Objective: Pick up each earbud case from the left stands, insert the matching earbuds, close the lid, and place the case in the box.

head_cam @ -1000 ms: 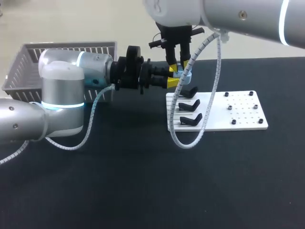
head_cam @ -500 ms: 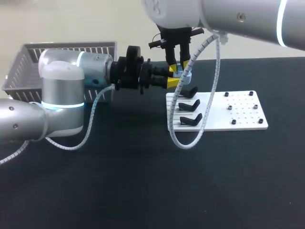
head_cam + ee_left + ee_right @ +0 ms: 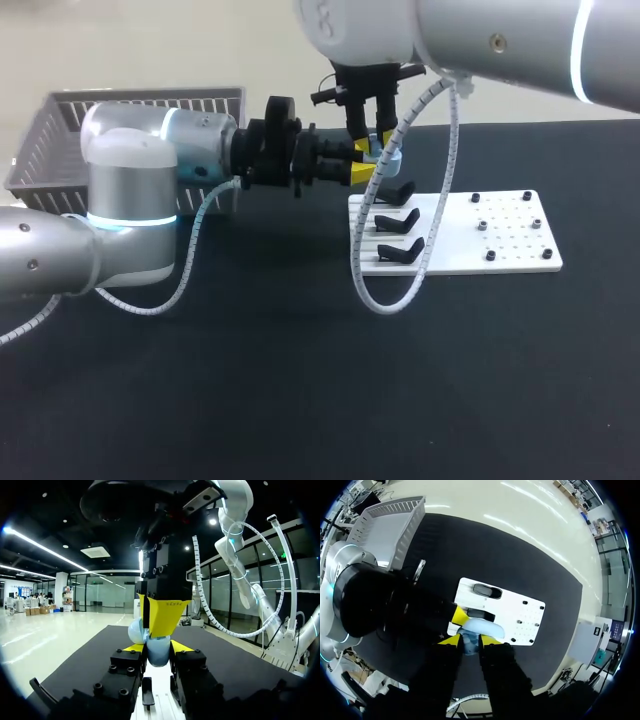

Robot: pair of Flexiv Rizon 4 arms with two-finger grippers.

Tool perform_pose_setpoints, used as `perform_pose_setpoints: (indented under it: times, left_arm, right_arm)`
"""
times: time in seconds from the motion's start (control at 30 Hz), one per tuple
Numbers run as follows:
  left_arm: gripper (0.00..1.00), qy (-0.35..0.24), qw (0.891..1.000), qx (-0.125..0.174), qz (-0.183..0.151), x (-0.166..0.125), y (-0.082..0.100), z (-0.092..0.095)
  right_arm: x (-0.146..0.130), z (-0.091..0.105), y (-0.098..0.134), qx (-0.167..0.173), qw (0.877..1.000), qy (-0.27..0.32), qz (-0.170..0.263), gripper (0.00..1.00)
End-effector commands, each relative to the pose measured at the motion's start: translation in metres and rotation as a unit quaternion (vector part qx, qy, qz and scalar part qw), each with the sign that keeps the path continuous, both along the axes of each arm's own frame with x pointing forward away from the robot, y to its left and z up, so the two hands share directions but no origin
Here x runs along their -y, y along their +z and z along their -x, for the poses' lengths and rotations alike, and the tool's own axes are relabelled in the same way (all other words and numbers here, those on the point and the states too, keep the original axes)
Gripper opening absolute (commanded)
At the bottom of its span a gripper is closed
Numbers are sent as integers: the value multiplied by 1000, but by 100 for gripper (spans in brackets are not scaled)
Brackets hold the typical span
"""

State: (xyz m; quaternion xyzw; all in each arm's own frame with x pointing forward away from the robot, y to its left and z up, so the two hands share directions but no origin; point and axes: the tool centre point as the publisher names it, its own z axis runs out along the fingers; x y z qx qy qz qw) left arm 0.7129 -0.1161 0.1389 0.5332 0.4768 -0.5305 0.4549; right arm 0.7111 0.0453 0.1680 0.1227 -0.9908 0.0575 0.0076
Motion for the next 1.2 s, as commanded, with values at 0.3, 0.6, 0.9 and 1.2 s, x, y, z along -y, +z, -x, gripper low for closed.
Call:
perform_pose_setpoints:
  times: [0.3,0.6,0.9,1.2]
  left_arm:
    - [0,2,1000,2,2,0,0,2]
    - [0,2,1000,2,2,0,0,2]
    - [0,2,1000,2,2,0,0,2]
    - [0,2,1000,2,2,0,0,2]
  right_arm:
    - [14,16,25,53,998,-8,-37,100]
    - [47,-16,25,155,970,-182,-52,100]
    - [67,-45,9,197,939,-274,-68,100]
    - [74,-48,-7,165,946,-274,-58,100]
